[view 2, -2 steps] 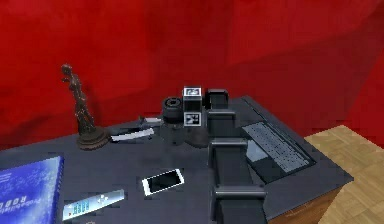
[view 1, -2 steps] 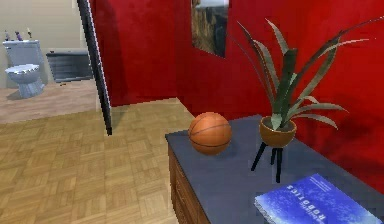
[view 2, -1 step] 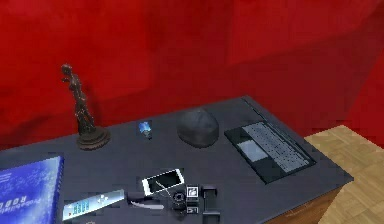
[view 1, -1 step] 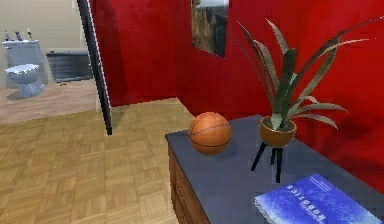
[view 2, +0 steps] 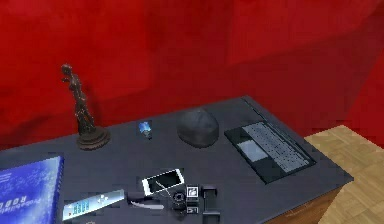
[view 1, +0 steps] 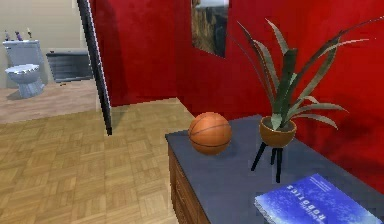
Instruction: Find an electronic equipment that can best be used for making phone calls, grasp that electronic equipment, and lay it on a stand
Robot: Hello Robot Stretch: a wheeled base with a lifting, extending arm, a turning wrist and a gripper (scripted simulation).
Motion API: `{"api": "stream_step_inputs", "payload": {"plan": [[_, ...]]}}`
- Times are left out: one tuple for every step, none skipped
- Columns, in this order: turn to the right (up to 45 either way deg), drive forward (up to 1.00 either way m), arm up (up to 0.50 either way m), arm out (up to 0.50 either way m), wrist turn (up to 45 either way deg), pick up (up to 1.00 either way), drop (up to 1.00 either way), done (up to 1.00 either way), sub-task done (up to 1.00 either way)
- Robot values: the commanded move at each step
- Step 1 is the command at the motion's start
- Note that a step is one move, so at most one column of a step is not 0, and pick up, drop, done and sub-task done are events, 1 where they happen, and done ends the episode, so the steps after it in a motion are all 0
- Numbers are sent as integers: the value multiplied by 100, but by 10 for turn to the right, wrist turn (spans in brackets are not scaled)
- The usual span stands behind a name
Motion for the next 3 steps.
{"api": "stream_step_inputs", "payload": {"plan": [[0,0,10,0,0,0,0,0,0],[0,0,26,0,0,0,0,0,0],[0,0,0,0,-450,0,0,0,0]]}}
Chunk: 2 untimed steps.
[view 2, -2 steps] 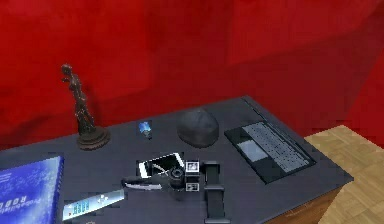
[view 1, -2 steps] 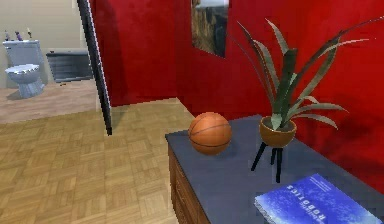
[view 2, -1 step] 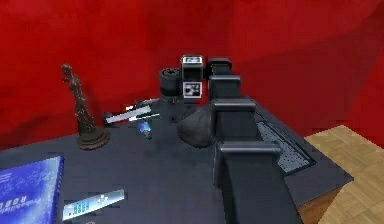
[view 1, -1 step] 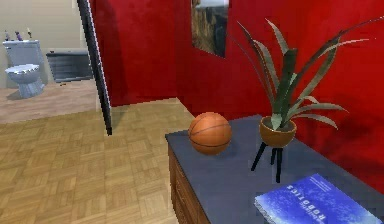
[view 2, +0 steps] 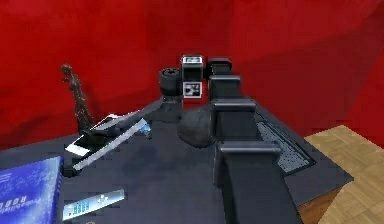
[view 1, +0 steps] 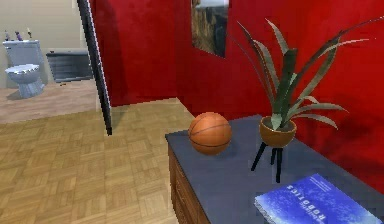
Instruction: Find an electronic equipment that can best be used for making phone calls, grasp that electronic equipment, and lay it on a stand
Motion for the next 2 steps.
{"api": "stream_step_inputs", "payload": {"plan": [[0,0,0,0,-360,0,0,0,0],[0,0,0,-22,0,0,0,0,0]]}}
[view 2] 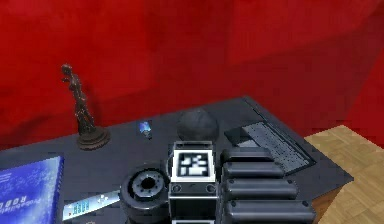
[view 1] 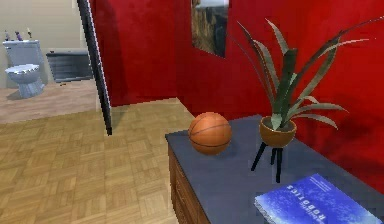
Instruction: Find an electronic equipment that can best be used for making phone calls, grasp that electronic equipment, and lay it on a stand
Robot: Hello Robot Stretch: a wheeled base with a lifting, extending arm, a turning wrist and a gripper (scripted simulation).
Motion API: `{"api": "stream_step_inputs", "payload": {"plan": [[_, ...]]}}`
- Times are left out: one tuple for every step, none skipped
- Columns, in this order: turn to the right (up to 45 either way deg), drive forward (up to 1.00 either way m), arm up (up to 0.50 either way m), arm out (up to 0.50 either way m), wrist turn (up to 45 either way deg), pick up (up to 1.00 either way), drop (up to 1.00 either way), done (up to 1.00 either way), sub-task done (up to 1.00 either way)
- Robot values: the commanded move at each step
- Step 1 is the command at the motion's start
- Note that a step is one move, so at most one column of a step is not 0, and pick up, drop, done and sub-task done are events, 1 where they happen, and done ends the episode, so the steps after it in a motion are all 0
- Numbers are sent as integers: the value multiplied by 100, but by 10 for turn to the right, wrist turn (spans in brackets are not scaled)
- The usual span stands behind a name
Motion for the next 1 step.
{"api": "stream_step_inputs", "payload": {"plan": [[-450,0,0,0,0,0,0,0,0]]}}
